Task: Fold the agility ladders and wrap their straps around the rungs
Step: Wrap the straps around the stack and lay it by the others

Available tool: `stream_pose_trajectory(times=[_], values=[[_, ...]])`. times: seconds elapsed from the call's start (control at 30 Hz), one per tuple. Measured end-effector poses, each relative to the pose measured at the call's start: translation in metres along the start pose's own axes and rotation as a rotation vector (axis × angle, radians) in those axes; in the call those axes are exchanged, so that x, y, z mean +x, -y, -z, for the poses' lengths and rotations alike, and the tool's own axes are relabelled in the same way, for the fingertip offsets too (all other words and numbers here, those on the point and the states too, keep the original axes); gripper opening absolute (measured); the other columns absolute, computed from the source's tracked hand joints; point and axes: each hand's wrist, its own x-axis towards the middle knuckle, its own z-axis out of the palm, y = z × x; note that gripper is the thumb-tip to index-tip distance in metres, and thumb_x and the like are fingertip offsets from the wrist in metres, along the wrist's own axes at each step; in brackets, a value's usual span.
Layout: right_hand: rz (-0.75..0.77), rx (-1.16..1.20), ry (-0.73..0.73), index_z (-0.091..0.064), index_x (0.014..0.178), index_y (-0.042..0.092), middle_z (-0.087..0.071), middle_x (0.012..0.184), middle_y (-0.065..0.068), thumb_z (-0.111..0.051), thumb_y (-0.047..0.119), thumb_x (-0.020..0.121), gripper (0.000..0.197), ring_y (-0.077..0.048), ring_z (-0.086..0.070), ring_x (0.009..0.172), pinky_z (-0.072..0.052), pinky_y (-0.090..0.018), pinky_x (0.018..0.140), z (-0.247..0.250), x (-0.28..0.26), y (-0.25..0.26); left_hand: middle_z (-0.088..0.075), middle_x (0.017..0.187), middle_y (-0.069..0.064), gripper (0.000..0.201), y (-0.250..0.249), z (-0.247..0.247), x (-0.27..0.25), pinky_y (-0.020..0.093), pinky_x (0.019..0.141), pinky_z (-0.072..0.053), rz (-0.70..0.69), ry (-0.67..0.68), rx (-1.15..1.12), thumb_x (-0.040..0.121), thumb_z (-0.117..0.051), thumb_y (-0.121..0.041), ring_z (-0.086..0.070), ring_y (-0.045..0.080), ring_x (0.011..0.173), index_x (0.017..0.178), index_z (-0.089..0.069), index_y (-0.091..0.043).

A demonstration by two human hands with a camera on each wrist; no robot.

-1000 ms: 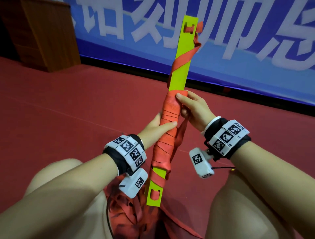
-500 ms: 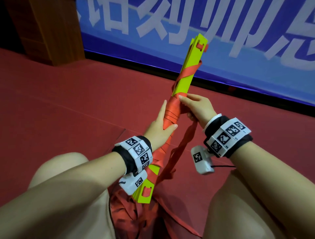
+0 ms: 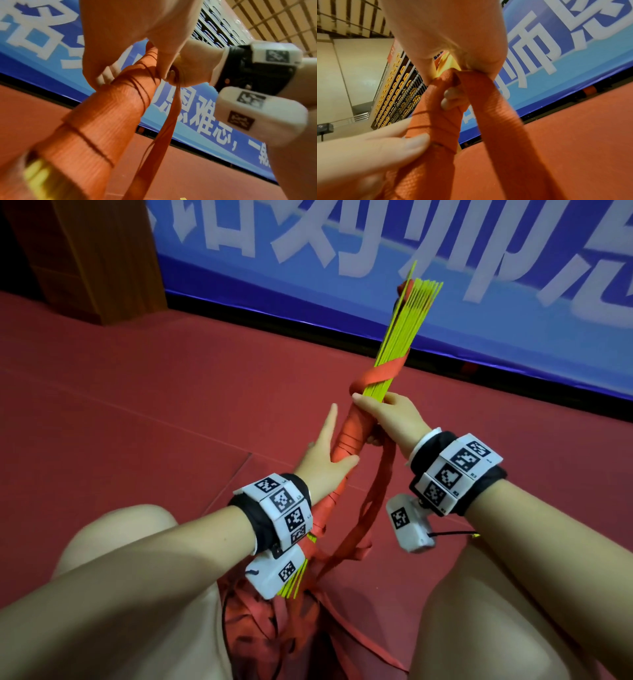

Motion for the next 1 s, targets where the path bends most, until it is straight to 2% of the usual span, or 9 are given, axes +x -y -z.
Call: stream_pose_trajectory(times=[0.07,0.13,0.27,0.4,0.53,0.67,0.83,0.9,1.0], values=[[0.033,-0.052,0.009,-0.060,0.079,0.012,-0.059,0.070,-0.010,-0.065,0.029,0.090,0.021,-0.024,-0.056,0.048,-0.047,-0.024,0.043,0.001,0.000,0.001,-0.060,0.113,0.023,0.104,0.005,0.002,0.005,0.045,0.079,-0.058,0.073,-0.056,0.025,0.063,-0.068,-0.044,-0.065,0.030,0.081,0.135,0.003,-0.069],[0.069,-0.078,0.011,-0.061,0.080,0.010,-0.060,0.074,-0.012,-0.062,0.024,0.092,0.018,-0.023,-0.057,0.049,-0.046,-0.022,0.042,0.001,0.002,0.002,-0.059,0.116,0.019,0.105,0.006,0.005,0.012,0.043,0.083,-0.057,0.110,-0.059,0.049,0.054,-0.069,-0.052,-0.066,0.029,0.090,0.140,-0.009,-0.063],[0.120,0.015,0.013,-0.060,0.089,0.005,-0.058,0.069,-0.013,-0.058,0.020,0.095,0.017,-0.017,-0.054,0.041,-0.043,-0.021,0.042,0.008,0.005,0.004,-0.062,0.112,0.001,0.057,-0.011,0.011,0.014,0.038,0.091,-0.052,0.045,-0.020,-0.041,0.066,-0.063,-0.052,-0.063,0.016,0.096,0.121,-0.049,-0.050],[0.120,0.168,0.059,-0.062,0.089,0.006,-0.057,0.059,-0.003,-0.058,0.020,0.094,0.015,-0.015,-0.052,0.043,-0.043,-0.022,0.043,0.017,0.006,0.001,-0.061,0.092,0.001,0.051,-0.022,0.017,0.012,0.029,0.066,-0.053,0.005,0.049,-0.173,0.091,-0.061,-0.026,-0.061,0.014,0.070,0.133,-0.034,-0.035],[0.116,0.138,0.120,-0.063,0.087,0.010,-0.054,0.063,-0.004,-0.058,0.023,0.094,0.016,-0.011,-0.050,0.044,-0.041,-0.020,0.043,0.019,0.004,-0.003,-0.062,0.108,0.001,0.081,-0.018,0.014,0.010,0.029,0.075,-0.056,-0.046,0.141,-0.126,0.095,-0.059,-0.014,-0.065,0.015,0.085,0.152,-0.006,-0.037],[0.142,-0.007,0.133,-0.063,0.089,0.013,-0.055,0.063,-0.008,-0.055,0.033,0.096,0.022,-0.013,-0.052,0.041,-0.041,-0.021,0.040,0.018,0.000,-0.003,-0.047,0.141,0.001,0.084,-0.012,0.005,0.007,0.032,0.096,-0.050,-0.066,0.122,-0.154,0.094,-0.058,-0.008,-0.057,0.013,0.115,0.154,-0.004,-0.032],[-0.030,0.082,0.145,-0.064,0.089,0.006,-0.058,0.063,-0.008,-0.044,0.046,0.097,0.045,-0.021,-0.053,0.043,-0.040,-0.023,0.042,0.024,0.007,0.001,-0.046,0.132,-0.011,0.083,-0.008,0.004,0.013,0.011,0.078,-0.048,-0.093,0.033,-0.253,0.094,-0.057,-0.004,-0.057,-0.017,0.089,0.155,-0.007,-0.031],[-0.038,0.076,0.110,-0.065,0.083,0.010,-0.061,0.062,-0.005,-0.050,0.030,0.098,0.029,-0.019,-0.051,0.042,-0.039,-0.020,0.041,0.026,0.007,0.002,-0.042,0.141,-0.009,0.083,-0.010,0.007,0.015,0.012,0.080,-0.049,-0.104,-0.024,-0.257,0.094,-0.058,-0.006,-0.058,-0.010,0.101,0.154,-0.008,-0.033],[0.011,0.023,0.052,-0.060,0.079,0.010,-0.060,0.062,-0.004,-0.055,0.011,0.095,0.017,-0.011,-0.052,0.036,-0.035,-0.016,0.037,0.022,0.003,0.002,-0.046,0.144,-0.004,0.086,-0.014,0.009,0.013,0.032,0.097,-0.050,-0.119,-0.082,-0.222,0.089,-0.065,-0.009,-0.057,0.013,0.117,0.152,-0.015,-0.038]])
